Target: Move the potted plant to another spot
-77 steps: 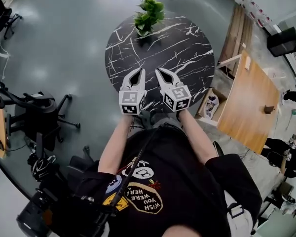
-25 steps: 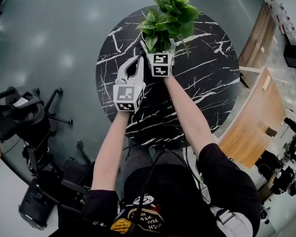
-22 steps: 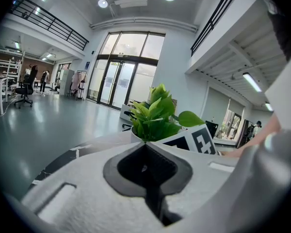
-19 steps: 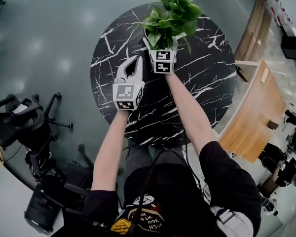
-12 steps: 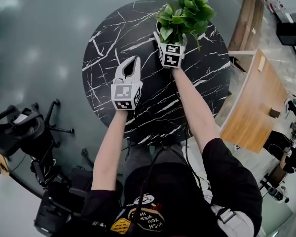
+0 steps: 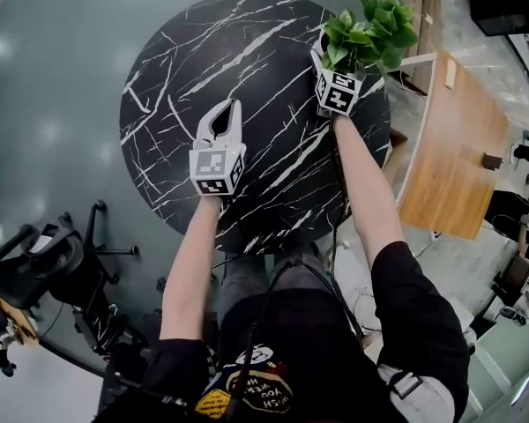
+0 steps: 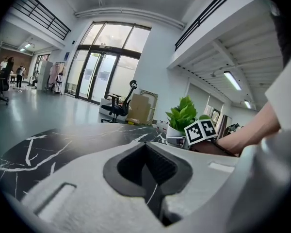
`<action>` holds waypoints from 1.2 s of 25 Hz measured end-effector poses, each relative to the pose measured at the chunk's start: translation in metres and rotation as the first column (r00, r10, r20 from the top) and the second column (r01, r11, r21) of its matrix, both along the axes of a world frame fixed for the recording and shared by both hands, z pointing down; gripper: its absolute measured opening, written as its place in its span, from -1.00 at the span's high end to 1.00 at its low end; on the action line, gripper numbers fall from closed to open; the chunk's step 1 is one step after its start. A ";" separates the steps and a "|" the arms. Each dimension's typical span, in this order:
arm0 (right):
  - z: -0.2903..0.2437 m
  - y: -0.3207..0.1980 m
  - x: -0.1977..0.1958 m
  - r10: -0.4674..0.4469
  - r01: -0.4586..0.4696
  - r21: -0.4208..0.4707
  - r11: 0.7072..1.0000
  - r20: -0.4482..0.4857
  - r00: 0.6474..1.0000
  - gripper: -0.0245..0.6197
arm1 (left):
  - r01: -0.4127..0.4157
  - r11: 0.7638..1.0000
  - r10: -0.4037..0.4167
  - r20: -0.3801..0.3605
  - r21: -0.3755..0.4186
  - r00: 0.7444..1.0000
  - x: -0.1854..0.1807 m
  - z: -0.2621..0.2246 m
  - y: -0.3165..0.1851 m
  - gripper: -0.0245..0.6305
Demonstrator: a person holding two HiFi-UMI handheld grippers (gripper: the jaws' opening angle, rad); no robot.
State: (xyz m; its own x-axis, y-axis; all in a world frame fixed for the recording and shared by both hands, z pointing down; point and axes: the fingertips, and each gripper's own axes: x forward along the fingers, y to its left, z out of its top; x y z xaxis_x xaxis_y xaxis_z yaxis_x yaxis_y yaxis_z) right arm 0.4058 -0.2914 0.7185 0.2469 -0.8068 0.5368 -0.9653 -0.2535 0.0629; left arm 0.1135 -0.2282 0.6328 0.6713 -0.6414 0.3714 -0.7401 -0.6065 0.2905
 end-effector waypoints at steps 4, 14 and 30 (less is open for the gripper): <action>-0.003 0.050 0.050 0.078 -0.078 -0.010 0.997 -0.022 0.997 -0.57 | -0.019 1.000 0.019 -0.017 -0.003 1.000 0.011 -0.002 0.010 0.92; -0.004 0.123 0.005 -0.059 0.059 0.007 0.998 -0.012 0.998 -0.56 | -0.017 1.000 0.017 -0.004 0.012 1.000 -0.004 -0.010 0.042 0.92; 0.000 0.109 -0.309 -0.568 0.567 0.042 0.823 0.034 0.822 -0.56 | 0.302 0.950 -0.294 0.088 -0.083 0.952 -0.177 0.028 0.137 0.92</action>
